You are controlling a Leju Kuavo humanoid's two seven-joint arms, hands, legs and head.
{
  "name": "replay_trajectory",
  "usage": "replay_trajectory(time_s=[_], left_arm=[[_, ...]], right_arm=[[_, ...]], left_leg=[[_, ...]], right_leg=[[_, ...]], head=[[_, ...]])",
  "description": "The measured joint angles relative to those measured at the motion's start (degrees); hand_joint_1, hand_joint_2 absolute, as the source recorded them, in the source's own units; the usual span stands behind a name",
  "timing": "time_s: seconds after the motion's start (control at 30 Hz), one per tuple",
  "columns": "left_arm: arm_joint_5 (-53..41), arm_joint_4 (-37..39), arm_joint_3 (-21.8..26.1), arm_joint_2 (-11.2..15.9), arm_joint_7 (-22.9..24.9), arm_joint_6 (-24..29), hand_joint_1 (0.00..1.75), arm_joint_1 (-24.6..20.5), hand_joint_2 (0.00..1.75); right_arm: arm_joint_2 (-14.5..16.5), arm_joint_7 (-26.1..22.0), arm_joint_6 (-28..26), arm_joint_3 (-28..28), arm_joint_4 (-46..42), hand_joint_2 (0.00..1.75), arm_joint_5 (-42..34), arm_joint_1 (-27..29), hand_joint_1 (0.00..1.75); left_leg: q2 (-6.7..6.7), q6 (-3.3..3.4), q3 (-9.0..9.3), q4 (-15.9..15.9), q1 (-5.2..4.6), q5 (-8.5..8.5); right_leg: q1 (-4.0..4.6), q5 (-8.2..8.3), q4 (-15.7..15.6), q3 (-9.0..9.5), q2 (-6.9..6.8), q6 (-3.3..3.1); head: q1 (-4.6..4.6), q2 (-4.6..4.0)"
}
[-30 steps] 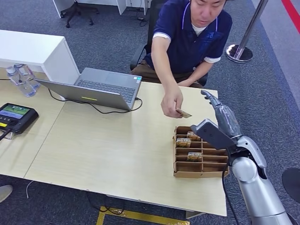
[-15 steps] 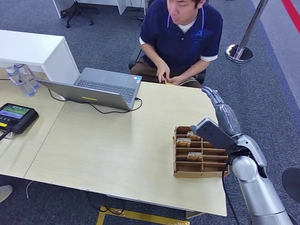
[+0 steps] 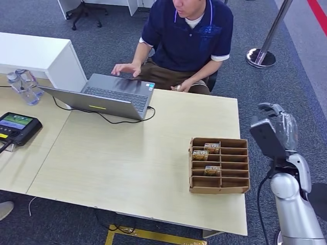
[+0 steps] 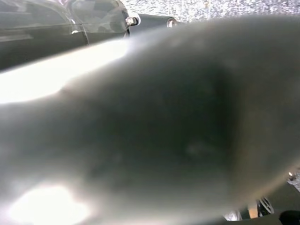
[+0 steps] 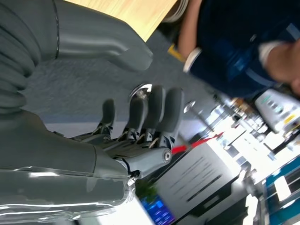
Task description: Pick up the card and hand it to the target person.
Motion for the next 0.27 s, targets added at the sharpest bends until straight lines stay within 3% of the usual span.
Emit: replay_trajectory(time_s=[0.17,0.27], left_arm=[[-0.32,0.00,0.22,-0.03,-0.02,0.03,0.00,0.00,0.00],[-0.56,0.00,0.22,-0.06,-0.02,0.03,0.00,-0.01,0.00]], right_arm=[[-0.30,-0.04,-1.52,-9.29,2.24,1.75,0.63,2.39,1.48],[-0.30,0.34,-2.05,-13.72,4.00,1.75,1.56,3.22,1.52]], left_leg=[[-0.01,0.00,-0.01,0.00,-0.01,0.00],[-0.01,0.00,0.00,0.00,-0.01,0.00]], right_leg=[[-0.01,0.00,0.00,0.00,-0.01,0.00],[-0.01,0.00,0.00,-0.01,-0.01,0.00]], head=[[0.00,0.00],[0.00,0.00]])
